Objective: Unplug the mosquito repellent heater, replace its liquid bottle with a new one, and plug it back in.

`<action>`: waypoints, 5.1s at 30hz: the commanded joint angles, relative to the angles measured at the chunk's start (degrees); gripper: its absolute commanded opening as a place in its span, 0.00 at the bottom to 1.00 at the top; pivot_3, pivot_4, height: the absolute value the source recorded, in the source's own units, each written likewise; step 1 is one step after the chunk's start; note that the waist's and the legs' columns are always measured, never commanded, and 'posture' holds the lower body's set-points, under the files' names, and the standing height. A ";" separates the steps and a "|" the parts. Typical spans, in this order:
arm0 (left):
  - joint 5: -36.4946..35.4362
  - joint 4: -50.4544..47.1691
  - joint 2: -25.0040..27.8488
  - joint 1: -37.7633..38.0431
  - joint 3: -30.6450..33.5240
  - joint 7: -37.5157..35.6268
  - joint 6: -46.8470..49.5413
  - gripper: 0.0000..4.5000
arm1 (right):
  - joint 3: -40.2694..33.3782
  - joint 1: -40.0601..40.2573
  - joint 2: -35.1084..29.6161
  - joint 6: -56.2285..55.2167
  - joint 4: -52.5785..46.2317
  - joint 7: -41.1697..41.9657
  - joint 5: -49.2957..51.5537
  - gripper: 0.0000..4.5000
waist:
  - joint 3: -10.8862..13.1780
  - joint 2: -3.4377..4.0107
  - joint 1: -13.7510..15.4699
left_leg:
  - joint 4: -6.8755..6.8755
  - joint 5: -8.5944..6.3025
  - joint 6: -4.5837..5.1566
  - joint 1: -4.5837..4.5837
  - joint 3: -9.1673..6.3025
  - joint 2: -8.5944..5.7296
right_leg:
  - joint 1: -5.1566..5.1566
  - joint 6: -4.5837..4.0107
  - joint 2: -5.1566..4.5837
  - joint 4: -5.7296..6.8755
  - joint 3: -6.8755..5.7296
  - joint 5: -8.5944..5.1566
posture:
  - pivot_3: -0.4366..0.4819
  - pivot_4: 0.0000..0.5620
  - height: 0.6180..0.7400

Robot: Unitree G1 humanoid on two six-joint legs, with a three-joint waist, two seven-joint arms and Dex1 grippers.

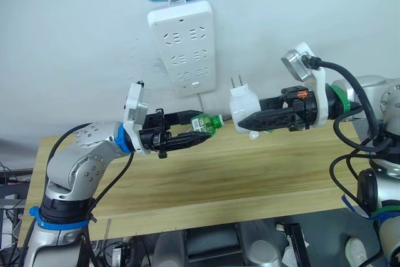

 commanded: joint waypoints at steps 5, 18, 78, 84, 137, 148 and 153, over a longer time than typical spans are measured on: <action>-1.79 -2.17 0.49 -0.55 1.37 -1.08 0.36 0.51 | -0.11 -1.27 -0.14 -1.13 -1.03 -0.12 2.40 0.66 | 0.00 0.00 0.01 | 0.00 0.00 0.00 0.00 0.00 0.00 | 0.00 0.00 0.00 0.00 0.00 0.00 | 0.21 0.55 1.00; -1.69 -2.01 0.24 -0.77 1.60 -1.10 0.26 0.51 | 1.00 -1.96 0.48 -1.58 -0.94 -0.72 3.04 0.66 | 0.00 0.00 0.01 | 0.01 0.00 0.00 0.00 0.00 0.00 | 0.00 0.00 0.00 0.01 0.00 0.00 | 0.22 0.54 1.00; -1.12 -2.22 0.77 -0.27 2.26 -1.84 0.53 0.51 | 3.91 -3.17 -0.49 -2.95 -0.88 1.09 5.76 0.66 | -0.05 0.01 0.00 | 0.03 0.00 0.00 0.00 -0.01 0.00 | 0.00 0.00 0.00 0.09 -0.01 0.00 | 0.22 0.53 1.00; -1.06 -2.07 0.81 -0.40 2.20 -2.07 0.53 0.51 | 4.93 -3.49 0.12 -3.27 -1.09 0.48 4.92 0.66 | -0.05 0.01 -0.01 | 0.03 0.00 0.00 0.00 -0.01 0.00 | 0.00 0.00 0.00 0.10 -0.01 0.00 | 0.22 0.53 1.00; 0.82 -0.83 -1.82 -3.24 0.73 -2.15 -1.07 0.51 | 2.69 -7.48 8.59 0.68 -0.05 -13.25 16.36 0.66 | -0.11 0.05 -0.32 | 0.05 0.01 -0.01 0.00 -0.01 0.00 | -0.01 0.00 0.00 0.16 -0.02 0.00 | 0.22 0.51 1.00; 0.99 -0.34 -1.43 -4.10 -0.01 -3.66 -0.60 0.51 | 5.22 -8.03 7.08 0.68 -0.21 -15.21 19.58 0.66 | -0.11 0.05 -0.34 | 0.05 0.01 -0.01 0.00 -0.01 0.00 | -0.01 0.00 0.00 0.16 -0.02 0.00 | 0.22 0.52 1.00; 1.08 -0.83 -1.80 -3.67 -0.03 -3.33 -0.64 0.51 | 5.37 -8.19 7.22 0.67 -0.05 -15.59 19.92 0.66 | -0.11 0.05 -0.33 | 0.05 0.01 -0.01 0.00 -0.01 0.00 | -0.01 0.00 0.00 0.17 -0.02 0.00 | 0.23 0.52 1.00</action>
